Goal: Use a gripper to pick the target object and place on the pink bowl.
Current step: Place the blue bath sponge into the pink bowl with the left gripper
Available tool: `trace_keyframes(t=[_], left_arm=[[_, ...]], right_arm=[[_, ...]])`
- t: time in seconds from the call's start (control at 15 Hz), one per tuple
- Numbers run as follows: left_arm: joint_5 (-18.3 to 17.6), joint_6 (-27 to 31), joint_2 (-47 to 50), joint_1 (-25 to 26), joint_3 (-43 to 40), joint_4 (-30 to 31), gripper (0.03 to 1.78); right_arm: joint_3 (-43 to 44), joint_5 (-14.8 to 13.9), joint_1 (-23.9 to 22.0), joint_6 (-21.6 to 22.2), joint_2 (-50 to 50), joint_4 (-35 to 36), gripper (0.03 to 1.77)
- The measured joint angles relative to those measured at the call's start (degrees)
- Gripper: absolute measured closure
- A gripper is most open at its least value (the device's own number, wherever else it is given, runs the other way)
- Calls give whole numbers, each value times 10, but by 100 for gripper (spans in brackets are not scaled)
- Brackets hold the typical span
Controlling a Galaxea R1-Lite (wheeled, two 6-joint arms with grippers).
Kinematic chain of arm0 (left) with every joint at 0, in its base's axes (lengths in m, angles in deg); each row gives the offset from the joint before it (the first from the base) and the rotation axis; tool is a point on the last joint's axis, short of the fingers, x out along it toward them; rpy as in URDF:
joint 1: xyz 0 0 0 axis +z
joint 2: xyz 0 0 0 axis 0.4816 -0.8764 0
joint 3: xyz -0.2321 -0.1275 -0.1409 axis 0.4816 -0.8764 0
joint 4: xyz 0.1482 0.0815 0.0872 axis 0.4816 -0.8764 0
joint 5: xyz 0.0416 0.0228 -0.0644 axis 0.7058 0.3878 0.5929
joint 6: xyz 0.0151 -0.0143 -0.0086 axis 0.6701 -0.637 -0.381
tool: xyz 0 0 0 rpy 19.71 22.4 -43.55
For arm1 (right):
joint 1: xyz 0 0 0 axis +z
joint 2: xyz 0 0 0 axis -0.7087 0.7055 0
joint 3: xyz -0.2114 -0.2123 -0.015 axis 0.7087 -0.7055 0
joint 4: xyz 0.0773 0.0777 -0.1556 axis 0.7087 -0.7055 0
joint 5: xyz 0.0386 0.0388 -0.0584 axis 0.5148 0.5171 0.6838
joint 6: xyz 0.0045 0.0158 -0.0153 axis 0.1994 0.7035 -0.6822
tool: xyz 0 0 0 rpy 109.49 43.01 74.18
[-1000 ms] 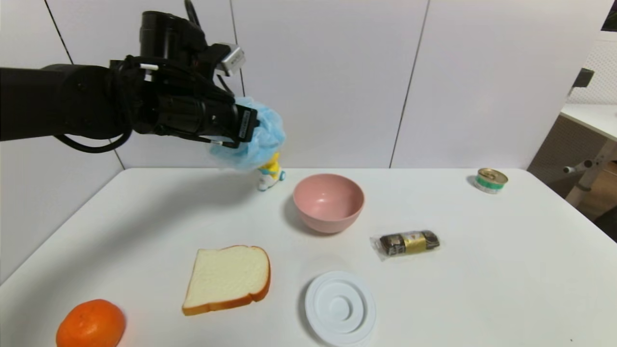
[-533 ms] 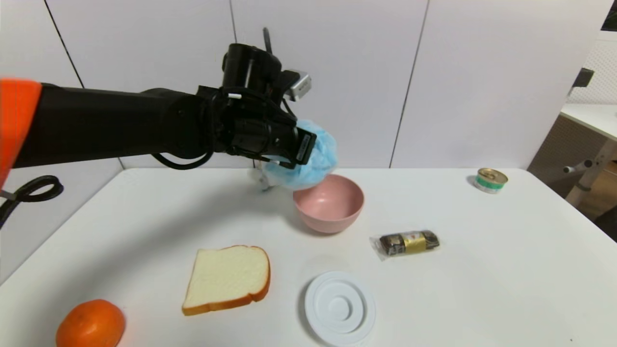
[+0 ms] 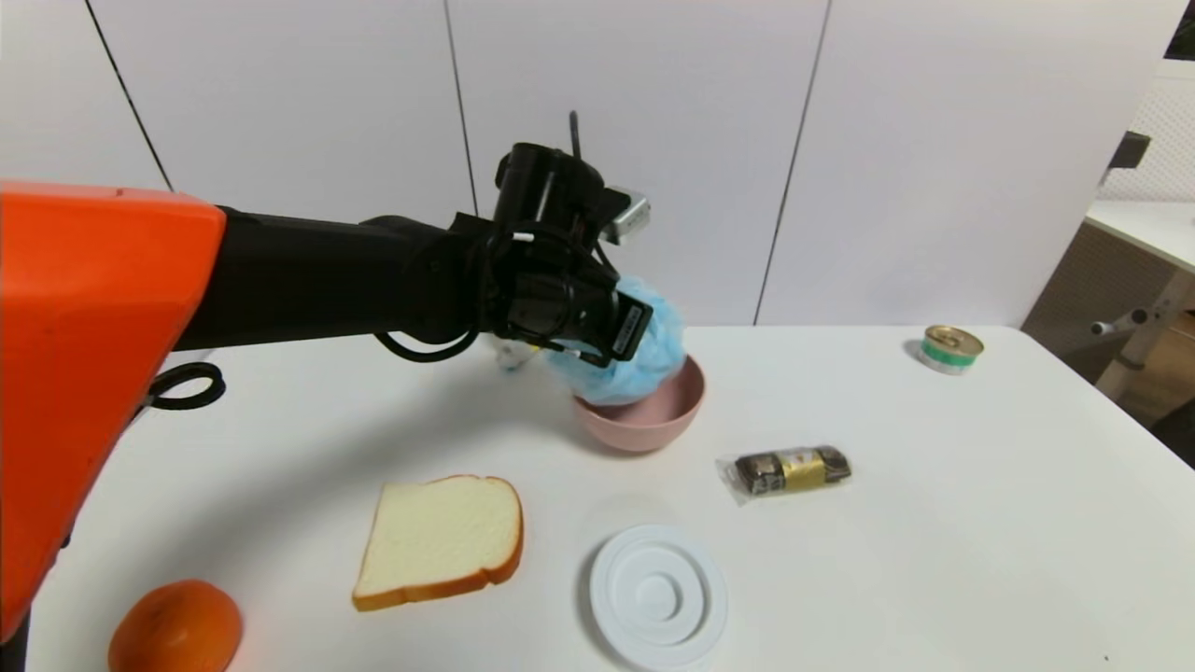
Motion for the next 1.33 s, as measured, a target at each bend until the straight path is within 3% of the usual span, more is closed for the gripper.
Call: trace_keyframes(t=[0.87, 0.93, 1.13, 1.33], left_arm=[[2, 2, -58, -14, 19, 0, 155], [2, 3, -58, -14, 19, -1, 150], [2, 3, -57, -13, 19, -2, 105], [2, 3, -50, -14, 19, -2, 75]], right_arm=[[0, 0, 0, 0, 0, 0, 9], [0, 0, 0, 0, 0, 0, 9], [0, 0, 0, 0, 0, 0, 9], [0, 0, 0, 0, 0, 0, 9]])
